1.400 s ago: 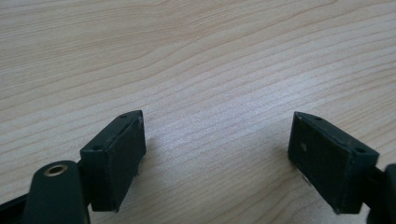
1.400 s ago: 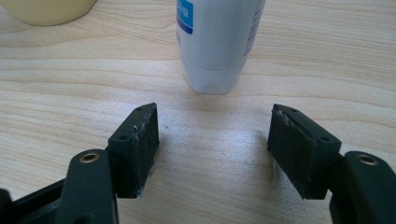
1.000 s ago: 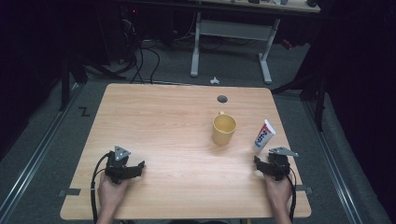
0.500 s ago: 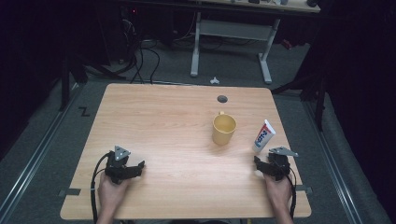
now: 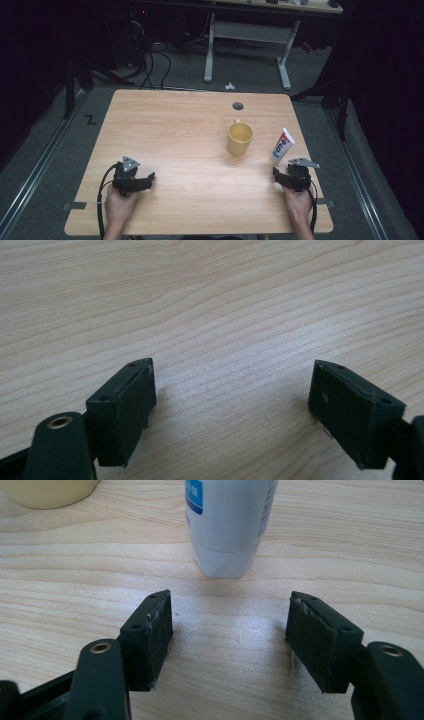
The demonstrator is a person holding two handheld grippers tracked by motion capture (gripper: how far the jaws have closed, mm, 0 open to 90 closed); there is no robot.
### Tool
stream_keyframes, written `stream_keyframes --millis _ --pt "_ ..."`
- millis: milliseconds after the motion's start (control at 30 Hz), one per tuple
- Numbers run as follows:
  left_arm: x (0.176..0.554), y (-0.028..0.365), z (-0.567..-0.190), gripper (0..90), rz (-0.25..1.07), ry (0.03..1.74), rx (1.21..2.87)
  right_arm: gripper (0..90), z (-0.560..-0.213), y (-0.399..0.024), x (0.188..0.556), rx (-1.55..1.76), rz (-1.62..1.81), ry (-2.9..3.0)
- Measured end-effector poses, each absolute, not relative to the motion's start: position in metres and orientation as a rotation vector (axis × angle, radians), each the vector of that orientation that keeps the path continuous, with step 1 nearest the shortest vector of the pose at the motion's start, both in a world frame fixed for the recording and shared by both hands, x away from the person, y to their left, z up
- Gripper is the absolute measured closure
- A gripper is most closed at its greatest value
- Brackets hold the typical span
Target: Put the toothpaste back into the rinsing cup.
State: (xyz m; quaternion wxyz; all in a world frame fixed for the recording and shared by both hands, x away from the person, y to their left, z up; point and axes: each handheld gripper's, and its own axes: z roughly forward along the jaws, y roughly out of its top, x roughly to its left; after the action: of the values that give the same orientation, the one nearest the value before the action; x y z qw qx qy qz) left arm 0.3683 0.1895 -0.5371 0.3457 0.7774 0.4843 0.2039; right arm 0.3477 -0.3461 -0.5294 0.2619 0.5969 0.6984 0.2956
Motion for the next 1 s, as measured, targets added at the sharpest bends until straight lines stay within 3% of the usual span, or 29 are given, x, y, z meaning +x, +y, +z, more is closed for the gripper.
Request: stream_keyframes --millis 500,1000 --pt "0.368 0.190 -0.537 19.7 0.530 1.258 2.018 41.9 -0.522 -0.348 0.329 1.618 0.856 1.877" --pt "0.368 0.190 -0.537 19.7 0.530 1.258 2.017 42.1 -0.510 -0.338 0.320 1.588 0.948 1.876"
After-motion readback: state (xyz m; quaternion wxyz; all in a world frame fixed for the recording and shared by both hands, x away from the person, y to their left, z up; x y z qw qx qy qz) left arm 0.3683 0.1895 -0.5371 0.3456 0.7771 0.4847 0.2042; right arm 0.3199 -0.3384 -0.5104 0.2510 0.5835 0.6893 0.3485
